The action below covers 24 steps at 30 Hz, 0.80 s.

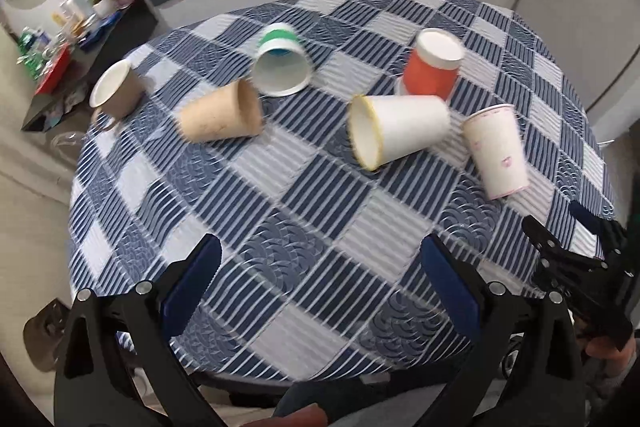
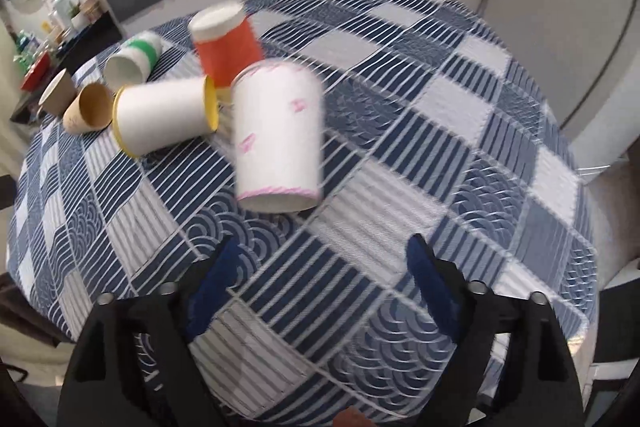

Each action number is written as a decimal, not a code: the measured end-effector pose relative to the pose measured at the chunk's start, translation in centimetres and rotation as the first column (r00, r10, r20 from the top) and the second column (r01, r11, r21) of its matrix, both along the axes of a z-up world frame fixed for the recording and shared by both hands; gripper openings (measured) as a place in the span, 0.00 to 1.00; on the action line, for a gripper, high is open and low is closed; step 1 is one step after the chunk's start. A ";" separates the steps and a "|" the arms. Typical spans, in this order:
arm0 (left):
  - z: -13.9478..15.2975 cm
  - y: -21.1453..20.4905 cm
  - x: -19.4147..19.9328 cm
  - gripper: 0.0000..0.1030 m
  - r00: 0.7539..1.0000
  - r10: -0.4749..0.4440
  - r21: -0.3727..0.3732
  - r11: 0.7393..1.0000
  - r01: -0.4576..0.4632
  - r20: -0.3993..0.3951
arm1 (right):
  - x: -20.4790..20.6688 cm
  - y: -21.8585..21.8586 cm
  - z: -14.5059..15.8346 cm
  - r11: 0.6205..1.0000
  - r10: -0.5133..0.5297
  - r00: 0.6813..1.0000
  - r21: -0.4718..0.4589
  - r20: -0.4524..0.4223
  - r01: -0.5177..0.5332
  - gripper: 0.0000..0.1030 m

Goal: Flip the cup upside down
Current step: 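Lift the pink-heart cup with the right gripper and rotate it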

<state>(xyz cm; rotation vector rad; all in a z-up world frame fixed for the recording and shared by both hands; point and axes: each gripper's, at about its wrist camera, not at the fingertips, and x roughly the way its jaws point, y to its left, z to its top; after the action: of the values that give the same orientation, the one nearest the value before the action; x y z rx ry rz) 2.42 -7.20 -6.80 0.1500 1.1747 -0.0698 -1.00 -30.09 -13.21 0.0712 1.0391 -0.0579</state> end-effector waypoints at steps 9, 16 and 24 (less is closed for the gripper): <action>-3.6 -7.4 2.0 0.95 0.997 -0.075 -0.085 0.993 0.077 0.029 | -0.3 -5.6 3.0 0.992 -0.113 0.993 -0.049 0.035 0.114 0.86; -7.9 -12.3 3.9 0.96 0.999 -0.042 -0.168 0.985 0.042 0.004 | 0.2 -8.2 4.0 0.990 -0.113 0.992 -0.077 0.048 0.116 0.87; -8.7 -16.4 4.7 0.95 0.998 -0.037 -0.233 0.971 0.046 0.043 | 0.8 -9.9 3.3 0.993 -0.089 0.995 -0.074 0.045 0.093 0.87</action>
<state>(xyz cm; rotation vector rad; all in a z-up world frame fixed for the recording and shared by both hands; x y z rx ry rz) 7.15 -23.59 -15.48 -0.0325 1.1161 -0.2409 -0.24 -39.97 -9.88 0.0508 0.9913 -0.1778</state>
